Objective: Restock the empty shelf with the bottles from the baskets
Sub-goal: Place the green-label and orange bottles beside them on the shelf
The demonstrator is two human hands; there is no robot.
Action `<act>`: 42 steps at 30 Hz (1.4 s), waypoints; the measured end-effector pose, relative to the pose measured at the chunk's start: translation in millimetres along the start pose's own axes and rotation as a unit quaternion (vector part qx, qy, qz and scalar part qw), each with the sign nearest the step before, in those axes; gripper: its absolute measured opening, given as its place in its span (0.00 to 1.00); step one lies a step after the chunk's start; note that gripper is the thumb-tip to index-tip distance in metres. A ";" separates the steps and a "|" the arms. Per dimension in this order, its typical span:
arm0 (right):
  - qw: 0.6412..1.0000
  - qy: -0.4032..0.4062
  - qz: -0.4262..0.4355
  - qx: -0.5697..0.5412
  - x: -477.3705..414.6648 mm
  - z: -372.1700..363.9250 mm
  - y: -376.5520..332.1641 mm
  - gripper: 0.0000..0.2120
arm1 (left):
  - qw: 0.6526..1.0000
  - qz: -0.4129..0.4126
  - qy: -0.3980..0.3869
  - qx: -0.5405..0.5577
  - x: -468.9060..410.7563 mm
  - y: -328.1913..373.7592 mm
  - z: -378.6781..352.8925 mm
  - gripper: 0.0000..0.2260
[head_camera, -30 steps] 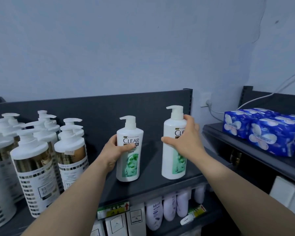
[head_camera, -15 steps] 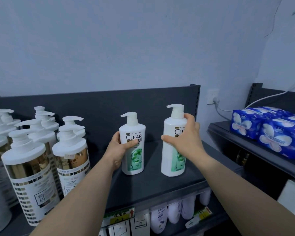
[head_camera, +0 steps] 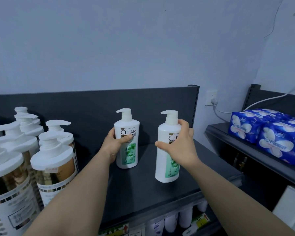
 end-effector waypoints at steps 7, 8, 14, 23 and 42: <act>1.000 -0.011 -0.009 -0.002 -16.2 -18.0 8.8 0.43 | 0.998 -0.008 0.054 0.015 -19.0 8.6 11.2 0.22; 1.000 -0.012 -0.009 -0.003 -18.1 -20.5 9.7 0.43 | 0.998 -0.013 0.058 0.015 -19.8 9.8 12.6 0.23; 1.000 -0.010 -0.003 -0.008 -24.4 -29.3 9.8 0.43 | 0.994 -0.046 0.096 -0.007 -20.1 14.4 15.0 0.24; 1.000 -0.012 -0.005 -0.003 -26.3 -36.3 11.4 0.44 | 0.990 -0.052 0.123 -0.046 -25.3 16.4 17.2 0.26; 0.999 -0.021 0.028 0.020 -17.5 -103.9 -38.2 0.43 | 0.946 -0.034 0.205 -0.247 123.1 9.8 19.5 0.24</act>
Point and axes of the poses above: each hand's wrist, its own x-axis away from the middle knuckle, its own z-axis out of the back of the hand, y = z × x, the point moved 7 cm from there along -x, towards the middle knuckle, and after that the axes turned 8 degrees about z, right-handed, at the moved point
